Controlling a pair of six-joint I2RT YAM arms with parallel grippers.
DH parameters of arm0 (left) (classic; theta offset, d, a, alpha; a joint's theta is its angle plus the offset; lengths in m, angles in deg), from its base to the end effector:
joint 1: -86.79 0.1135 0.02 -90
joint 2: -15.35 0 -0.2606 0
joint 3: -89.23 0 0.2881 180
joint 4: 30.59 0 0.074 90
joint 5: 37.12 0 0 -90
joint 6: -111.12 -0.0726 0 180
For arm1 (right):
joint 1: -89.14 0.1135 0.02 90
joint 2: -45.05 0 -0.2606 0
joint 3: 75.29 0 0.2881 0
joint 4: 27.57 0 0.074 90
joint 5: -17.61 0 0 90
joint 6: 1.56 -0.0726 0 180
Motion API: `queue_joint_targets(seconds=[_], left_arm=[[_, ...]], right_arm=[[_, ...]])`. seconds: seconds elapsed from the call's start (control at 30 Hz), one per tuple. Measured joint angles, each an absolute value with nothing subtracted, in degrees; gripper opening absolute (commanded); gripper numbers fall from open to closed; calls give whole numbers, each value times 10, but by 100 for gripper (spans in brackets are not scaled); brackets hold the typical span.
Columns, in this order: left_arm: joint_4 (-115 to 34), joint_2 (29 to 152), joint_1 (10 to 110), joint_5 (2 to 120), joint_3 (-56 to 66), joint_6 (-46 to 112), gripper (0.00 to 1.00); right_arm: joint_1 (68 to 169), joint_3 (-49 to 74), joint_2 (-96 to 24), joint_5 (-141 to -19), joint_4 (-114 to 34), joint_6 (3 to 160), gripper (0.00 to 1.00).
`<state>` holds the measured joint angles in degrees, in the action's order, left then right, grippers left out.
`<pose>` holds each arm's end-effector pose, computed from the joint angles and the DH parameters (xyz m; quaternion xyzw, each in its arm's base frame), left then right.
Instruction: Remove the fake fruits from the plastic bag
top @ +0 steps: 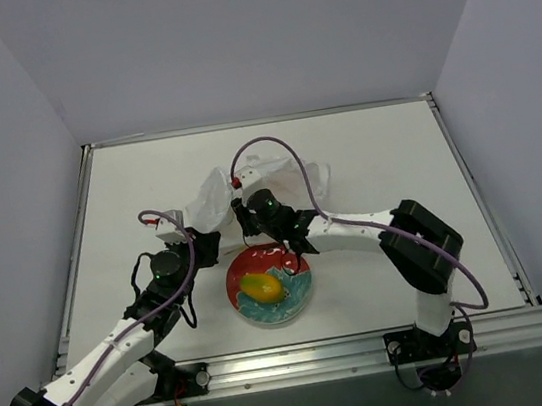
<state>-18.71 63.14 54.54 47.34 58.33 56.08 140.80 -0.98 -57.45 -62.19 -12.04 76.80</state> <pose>0.2289 -0.1362 0.2100 -0.0501 0.7355 -0.3438 0.5817 0.3030 0.3624 0.1999 -0.2139 0.7497 0.2675 0.5662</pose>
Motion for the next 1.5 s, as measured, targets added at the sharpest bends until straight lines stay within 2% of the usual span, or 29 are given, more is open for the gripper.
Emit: queue_joint_targets(seconds=[0.17,0.3,0.4,0.43,0.5,0.53,0.67,0.8,0.97,1.03,1.17,1.2,1.23,1.33,1.4,1.43,1.5], left_arm=[[-183,637,546,483,583,560,7],[-181,645,546,484,583,560,8],[-181,650,546,484,583,560,15],[-181,651,546,484,583,560,22],[-183,651,546,484,583,560,27],[-184,650,546,484,583,561,35],[-196,643,546,482,583,560,53],[-200,642,546,479,583,560,57],[-199,658,546,476,583,560,58],[-199,667,546,475,583,560,63],[-198,675,546,479,583,558,78],[-199,675,546,482,583,557,86],[-199,675,546,485,582,555,90],[-206,675,546,499,572,556,97],[-210,673,546,504,565,556,97],[-213,671,546,505,560,556,97],[-220,666,547,504,552,556,97]], right_arm=[[1390,18,-647,-622,-119,766,55],[1359,19,-659,-628,-70,746,64],[1336,36,-668,-627,-22,730,66],[1329,49,-675,-627,-10,727,67],[1317,75,-692,-628,9,722,74],[1312,84,-699,-629,14,722,75],[1299,89,-707,-655,18,722,84],[1295,74,-707,-703,18,731,85],[1295,76,-712,-755,-14,754,97],[1294,93,-727,-767,-24,761,100],[1293,118,-754,-769,-33,763,100],[1293,125,-761,-768,-36,763,100],[1293,133,-769,-764,-36,763,100],[1292,160,-797,-752,-39,759,98],[1292,170,-812,-748,-38,755,89],[1292,173,-817,-747,-37,752,76],[1292,174,-822,-744,-32,746,60]])
